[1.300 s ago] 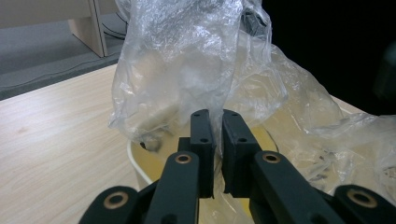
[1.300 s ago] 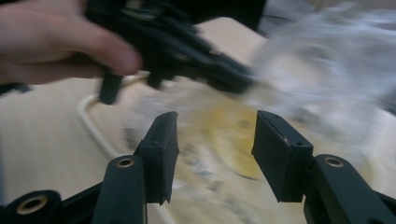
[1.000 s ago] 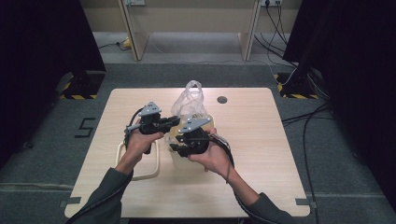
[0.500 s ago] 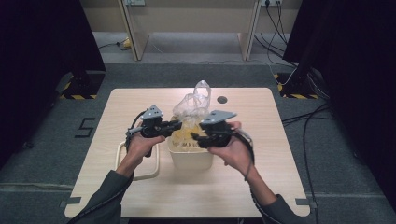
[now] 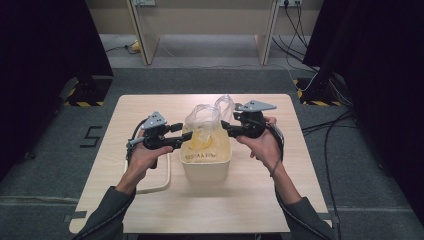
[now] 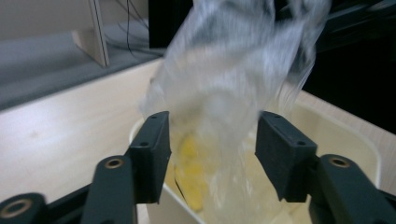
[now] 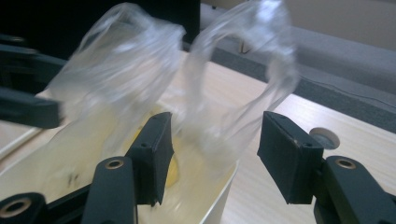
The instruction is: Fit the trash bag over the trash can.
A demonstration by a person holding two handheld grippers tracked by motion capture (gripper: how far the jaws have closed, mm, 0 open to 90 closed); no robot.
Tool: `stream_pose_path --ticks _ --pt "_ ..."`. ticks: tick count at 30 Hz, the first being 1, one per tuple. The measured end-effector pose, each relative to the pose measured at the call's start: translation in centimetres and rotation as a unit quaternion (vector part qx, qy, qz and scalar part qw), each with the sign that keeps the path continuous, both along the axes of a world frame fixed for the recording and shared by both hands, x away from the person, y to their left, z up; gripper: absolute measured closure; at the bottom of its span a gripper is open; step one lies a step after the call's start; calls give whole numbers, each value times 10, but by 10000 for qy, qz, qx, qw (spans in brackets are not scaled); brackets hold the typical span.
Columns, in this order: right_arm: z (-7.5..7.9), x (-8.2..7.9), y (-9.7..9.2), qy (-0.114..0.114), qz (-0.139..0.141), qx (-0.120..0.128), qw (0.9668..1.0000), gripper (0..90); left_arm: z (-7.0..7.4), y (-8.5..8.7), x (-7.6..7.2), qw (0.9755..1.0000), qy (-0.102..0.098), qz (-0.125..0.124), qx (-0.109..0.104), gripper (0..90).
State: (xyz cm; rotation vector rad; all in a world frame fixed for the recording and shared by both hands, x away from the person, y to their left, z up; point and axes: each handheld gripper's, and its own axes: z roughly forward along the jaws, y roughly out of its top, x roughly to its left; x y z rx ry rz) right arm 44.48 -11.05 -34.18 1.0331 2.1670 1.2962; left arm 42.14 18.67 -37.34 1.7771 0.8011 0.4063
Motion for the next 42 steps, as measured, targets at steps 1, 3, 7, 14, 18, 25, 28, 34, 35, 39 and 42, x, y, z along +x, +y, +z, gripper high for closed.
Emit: stream_pose_path --ticks 1,3,7,14,18,25,28,34,35,39,42 --pt "2 5 0 7 -68 71 10000 444 3 -1 -2 10000 -41 -44 13 428" --pt "4 9 0 10 -149 104 9998 444 7 -6 -6 9999 -73 -64 31 412" --pt "3 11 3 -39 -150 32 9999 444 11 -16 -12 9997 -190 -126 64 405" --pt "0 9 10 -111 -116 -3 9999 482 22 -26 -11 9991 -398 -65 118 385" --pt "5 9 13 -195 21 79 9998 532 30 -31 -8 9982 -568 -25 168 401" --pt "-3 23 26 -20 300 199 9993 600 31 -49 7 9972 -594 -212 395 486" --pt "-11 26 29 28 446 -7 9990 723 25 -48 15 9968 -572 -175 534 746" --pt "-13 18 4 -62 420 15 9991 806 19 -10 10 9990 -401 49 210 895" --pt "-12 13 -5 -118 397 -8 9991 815 18 -4 8 9993 -359 75 109 896" --pt "-14 -5 -30 -177 403 174 9989 851 10 22 -7 9997 -194 104 -114 896" --pt "-16 -13 -39 -200 404 264 9986 828 4 28 -12 9996 -63 50 -269 896"
